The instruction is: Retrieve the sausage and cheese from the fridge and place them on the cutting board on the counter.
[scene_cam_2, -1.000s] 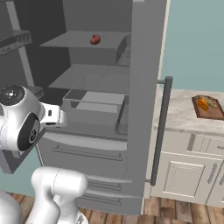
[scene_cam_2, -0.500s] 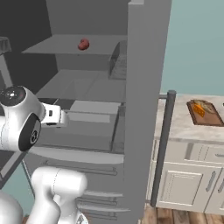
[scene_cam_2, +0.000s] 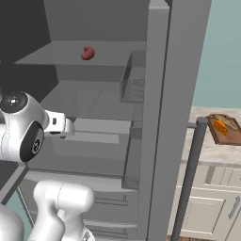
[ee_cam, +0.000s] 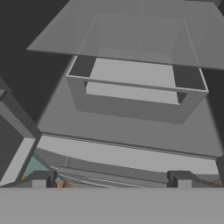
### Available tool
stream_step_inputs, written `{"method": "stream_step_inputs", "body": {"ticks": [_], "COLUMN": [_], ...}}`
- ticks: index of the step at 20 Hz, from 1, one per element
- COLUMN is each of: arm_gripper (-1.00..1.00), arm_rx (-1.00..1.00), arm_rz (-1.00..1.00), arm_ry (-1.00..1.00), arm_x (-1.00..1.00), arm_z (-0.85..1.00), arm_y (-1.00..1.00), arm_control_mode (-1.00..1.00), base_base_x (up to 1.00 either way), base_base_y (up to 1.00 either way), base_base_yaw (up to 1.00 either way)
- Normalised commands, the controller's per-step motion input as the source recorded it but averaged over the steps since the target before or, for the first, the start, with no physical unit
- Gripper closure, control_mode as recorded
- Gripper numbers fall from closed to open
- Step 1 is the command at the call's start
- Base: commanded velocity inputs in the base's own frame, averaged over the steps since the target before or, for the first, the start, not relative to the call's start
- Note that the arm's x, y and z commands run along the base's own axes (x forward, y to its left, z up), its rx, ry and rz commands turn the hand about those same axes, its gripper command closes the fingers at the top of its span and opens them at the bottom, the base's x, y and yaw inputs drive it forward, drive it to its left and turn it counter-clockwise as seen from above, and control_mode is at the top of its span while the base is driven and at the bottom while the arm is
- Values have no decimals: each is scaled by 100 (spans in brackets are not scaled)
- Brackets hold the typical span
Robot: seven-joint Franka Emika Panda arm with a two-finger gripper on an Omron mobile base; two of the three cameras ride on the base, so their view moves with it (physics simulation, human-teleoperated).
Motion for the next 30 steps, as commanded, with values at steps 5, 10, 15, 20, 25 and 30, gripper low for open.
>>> {"method": "stream_step_inputs", "body": {"ticks": [5, 10, 15, 20, 25, 30], "arm_gripper": [-100, -100, -100, -100, -100, -100], "arm_rx": [0, 0, 0, 0, 0, 0], "arm_rz": [0, 0, 0, 0, 0, 0], "arm_ry": [0, 0, 0, 0, 0, 0], "arm_x": [0, 0, 0, 0, 0, 0], "arm_z": [0, 0, 0, 0, 0, 0], "arm_y": [0, 0, 0, 0, 0, 0], "arm_control_mode": [100, 100, 100, 100, -100, -100], "base_base_x": [2, 0, 0, 0, 0, 0], "base_base_y": [0, 0, 0, 0, 0, 0], "base_base_yaw": [0, 0, 0, 0, 0, 0]}}
